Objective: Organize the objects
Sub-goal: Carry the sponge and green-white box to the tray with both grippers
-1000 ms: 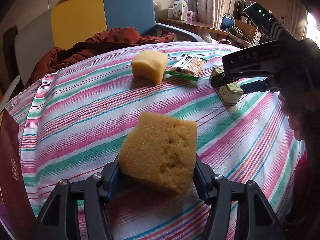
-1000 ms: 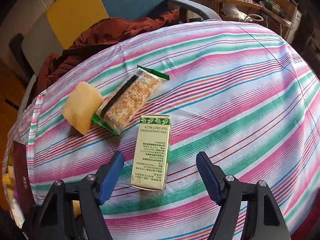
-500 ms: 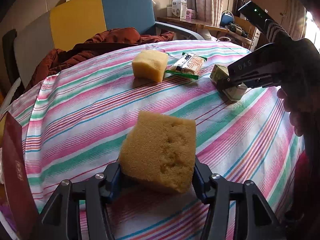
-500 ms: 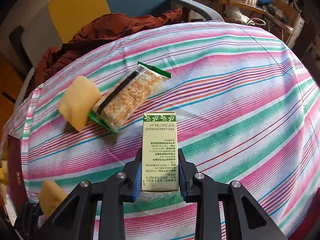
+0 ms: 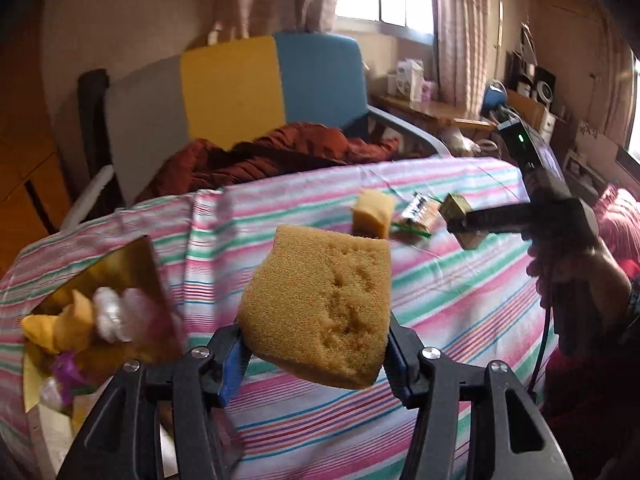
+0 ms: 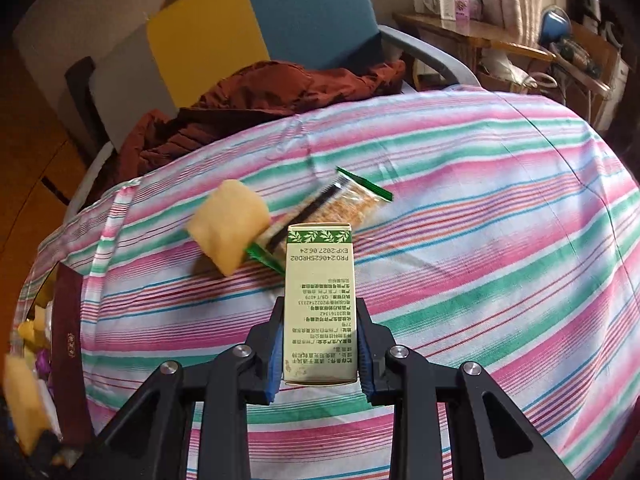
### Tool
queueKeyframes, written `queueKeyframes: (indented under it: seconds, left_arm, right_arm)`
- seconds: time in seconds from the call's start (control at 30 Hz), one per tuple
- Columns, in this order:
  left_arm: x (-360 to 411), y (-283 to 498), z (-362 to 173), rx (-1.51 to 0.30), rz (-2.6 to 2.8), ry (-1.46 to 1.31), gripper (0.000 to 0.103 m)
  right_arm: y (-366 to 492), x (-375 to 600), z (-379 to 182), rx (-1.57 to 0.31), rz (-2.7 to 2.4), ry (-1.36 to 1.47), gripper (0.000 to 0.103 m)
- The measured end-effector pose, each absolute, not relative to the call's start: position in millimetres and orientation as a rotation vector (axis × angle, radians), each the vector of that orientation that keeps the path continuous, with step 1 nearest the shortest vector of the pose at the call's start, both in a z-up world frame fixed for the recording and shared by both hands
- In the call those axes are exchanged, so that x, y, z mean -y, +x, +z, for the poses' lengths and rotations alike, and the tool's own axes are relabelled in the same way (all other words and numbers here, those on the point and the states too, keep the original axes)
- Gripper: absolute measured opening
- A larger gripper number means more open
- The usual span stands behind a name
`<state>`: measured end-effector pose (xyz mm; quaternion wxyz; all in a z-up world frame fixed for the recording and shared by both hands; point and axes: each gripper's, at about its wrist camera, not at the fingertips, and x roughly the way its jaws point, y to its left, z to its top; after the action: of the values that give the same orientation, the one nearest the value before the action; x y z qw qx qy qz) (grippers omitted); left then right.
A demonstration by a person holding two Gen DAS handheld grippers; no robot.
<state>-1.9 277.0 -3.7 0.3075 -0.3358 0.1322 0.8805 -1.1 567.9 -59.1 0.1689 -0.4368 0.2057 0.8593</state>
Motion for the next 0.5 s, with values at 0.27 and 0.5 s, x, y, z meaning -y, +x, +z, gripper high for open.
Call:
queueKeyframes:
  seconds: [0.27, 0.5]
  left_arm:
    - [-211, -15, 11, -0.275, 2.484, -0.925, 0.058]
    - [-165, -27, 2, -0.180, 2.544, -0.997, 0.058]
  right_arm:
    - [-1, -545, -51, -0.535, 2.530, -1.239, 0.030]
    - [-2, -510, -38, -0.521, 2.596, -1.279, 0.030]
